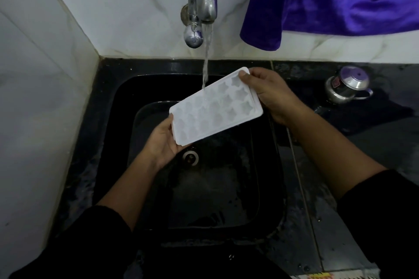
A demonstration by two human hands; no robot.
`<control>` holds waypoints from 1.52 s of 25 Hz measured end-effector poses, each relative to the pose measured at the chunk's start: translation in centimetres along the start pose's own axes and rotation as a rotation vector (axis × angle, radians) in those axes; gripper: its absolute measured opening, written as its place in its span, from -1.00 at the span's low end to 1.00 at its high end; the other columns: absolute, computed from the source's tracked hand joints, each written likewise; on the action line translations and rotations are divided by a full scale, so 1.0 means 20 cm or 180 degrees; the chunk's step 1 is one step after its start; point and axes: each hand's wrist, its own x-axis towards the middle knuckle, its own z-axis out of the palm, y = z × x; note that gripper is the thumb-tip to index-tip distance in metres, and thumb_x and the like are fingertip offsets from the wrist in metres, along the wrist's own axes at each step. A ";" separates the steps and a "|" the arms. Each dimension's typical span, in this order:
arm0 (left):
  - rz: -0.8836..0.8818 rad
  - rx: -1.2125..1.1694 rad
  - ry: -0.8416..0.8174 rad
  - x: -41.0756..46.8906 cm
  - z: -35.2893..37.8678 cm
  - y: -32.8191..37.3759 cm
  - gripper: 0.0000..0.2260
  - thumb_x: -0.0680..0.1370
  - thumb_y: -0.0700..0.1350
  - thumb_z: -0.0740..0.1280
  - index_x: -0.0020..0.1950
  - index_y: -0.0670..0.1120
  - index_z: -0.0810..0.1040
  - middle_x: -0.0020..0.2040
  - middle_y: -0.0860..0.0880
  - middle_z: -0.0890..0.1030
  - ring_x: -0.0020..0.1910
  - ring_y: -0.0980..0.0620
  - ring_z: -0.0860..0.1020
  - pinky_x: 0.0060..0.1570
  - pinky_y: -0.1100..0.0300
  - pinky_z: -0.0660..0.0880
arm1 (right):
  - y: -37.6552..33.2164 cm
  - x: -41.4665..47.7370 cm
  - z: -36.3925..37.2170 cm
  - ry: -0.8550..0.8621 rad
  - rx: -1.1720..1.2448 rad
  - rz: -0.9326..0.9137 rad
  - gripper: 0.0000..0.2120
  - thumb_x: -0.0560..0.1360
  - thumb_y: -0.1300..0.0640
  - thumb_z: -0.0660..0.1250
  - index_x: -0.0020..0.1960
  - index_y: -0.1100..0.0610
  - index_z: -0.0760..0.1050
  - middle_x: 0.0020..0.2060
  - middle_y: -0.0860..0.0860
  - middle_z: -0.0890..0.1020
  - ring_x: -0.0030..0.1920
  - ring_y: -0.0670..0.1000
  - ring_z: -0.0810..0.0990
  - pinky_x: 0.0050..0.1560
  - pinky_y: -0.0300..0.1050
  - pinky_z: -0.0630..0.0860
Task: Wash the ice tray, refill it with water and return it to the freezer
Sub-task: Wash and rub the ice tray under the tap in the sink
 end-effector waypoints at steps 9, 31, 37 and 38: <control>0.0131 0.0076 -0.0380 -0.11 0.07 0.06 -0.43 0.72 0.27 0.03 0.45 -0.06 0.58 0.39 -0.14 0.64 0.32 -0.15 0.65 0.15 -0.04 0.68 | 0.21 0.21 -0.03 0.0082 -0.0569 0.0389 -0.68 0.72 -0.03 0.20 0.18 0.19 0.59 -0.05 0.08 0.67 -0.06 0.07 0.67 -0.11 -0.10 0.61; 0.0577 0.0613 0.0330 -0.15 0.12 0.00 -0.55 0.73 0.22 0.08 0.55 0.10 0.43 0.31 -0.03 0.70 0.24 -0.11 0.70 0.01 -0.03 0.70 | 0.54 0.15 0.60 -0.0901 -0.2588 -0.0148 -0.36 0.71 -0.22 -0.05 0.69 0.08 0.00 0.69 0.11 -0.06 0.67 0.16 -0.09 0.62 0.26 -0.01; 0.0377 0.1353 -0.0140 -0.19 0.02 0.19 -0.48 0.72 0.27 -0.04 0.50 0.09 0.50 0.33 0.03 0.69 0.27 -0.01 0.68 0.07 0.04 0.64 | 0.56 0.32 0.22 -0.0125 -0.0069 0.1569 -0.45 0.65 -0.29 0.18 0.21 0.17 0.61 0.20 0.18 0.66 0.14 0.20 0.66 0.19 0.08 0.55; 0.0352 0.1456 -0.0079 -0.15 0.00 0.23 -0.46 0.71 0.28 -0.03 0.46 0.06 0.54 0.30 -0.01 0.70 0.24 -0.03 0.69 0.08 0.02 0.63 | 0.55 0.27 0.19 -0.0263 0.0692 0.1813 -0.48 0.65 -0.24 0.22 0.23 0.19 0.63 0.18 0.19 0.69 0.12 0.21 0.68 0.18 0.11 0.58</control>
